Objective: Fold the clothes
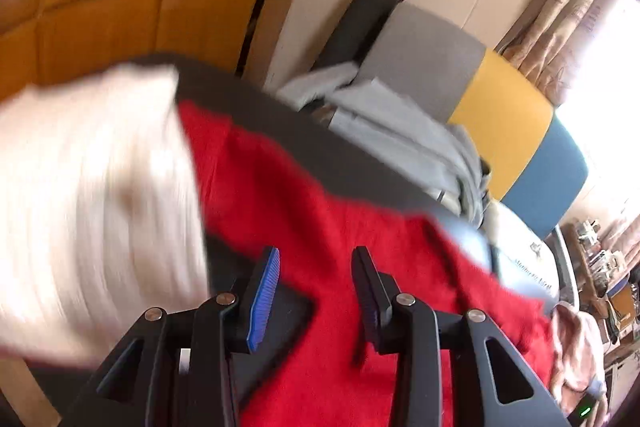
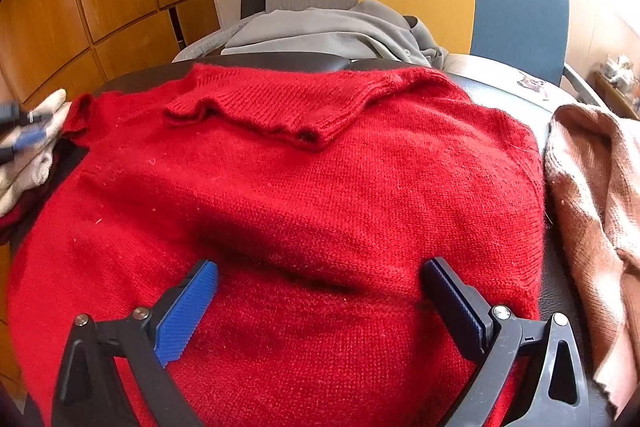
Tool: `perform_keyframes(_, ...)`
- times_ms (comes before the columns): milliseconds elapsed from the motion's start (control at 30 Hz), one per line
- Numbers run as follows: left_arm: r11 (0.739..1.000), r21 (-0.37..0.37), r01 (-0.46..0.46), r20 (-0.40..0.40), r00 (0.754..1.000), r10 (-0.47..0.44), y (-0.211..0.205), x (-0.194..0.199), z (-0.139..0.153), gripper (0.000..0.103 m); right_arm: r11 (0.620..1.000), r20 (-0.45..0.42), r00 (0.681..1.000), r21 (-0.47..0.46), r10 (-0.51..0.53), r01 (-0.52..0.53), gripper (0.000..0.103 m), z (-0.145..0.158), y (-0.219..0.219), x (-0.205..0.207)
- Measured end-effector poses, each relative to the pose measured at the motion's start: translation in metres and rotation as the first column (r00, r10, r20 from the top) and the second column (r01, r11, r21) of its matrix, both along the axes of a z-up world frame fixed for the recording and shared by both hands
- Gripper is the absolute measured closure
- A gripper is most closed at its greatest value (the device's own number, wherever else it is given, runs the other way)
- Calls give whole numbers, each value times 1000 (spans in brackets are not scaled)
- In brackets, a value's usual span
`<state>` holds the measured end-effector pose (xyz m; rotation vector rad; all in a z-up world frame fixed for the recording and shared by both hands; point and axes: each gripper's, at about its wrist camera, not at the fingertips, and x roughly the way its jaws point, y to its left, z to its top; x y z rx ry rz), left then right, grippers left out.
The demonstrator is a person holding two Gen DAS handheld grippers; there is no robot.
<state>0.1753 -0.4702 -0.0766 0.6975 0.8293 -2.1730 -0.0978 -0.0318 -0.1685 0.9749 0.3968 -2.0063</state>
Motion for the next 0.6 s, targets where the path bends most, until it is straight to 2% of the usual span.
perform_keyframes(33, 1000, -3, 6, 8, 1000, -6, -11, -3, 14, 63, 1000, -2, 1000, 1, 0, 0, 0, 0, 0, 0)
perform_keyframes(133, 999, 11, 35, 129, 991, -36, -57, -24, 46, 54, 1000, -2, 1000, -2, 1, -1, 0, 0, 0, 0)
perform_keyframes(233, 997, 50, 60, 275, 959, -71, -104, -47, 53, 54, 1000, 8, 1000, -19, 2, -2, 0, 0, 2, -1)
perform_keyframes(333, 989, 132, 73, 418, 900, -122, -135, -71, 33, 54, 999, 25, 1000, -44, 3, -1, 0, 1, 6, -3)
perform_keyframes(600, 983, 159, 93, 609, 775, -172, -148, -98, -19, 54, 997, 49, 999, -78, 5, -1, 0, 2, 11, -7)
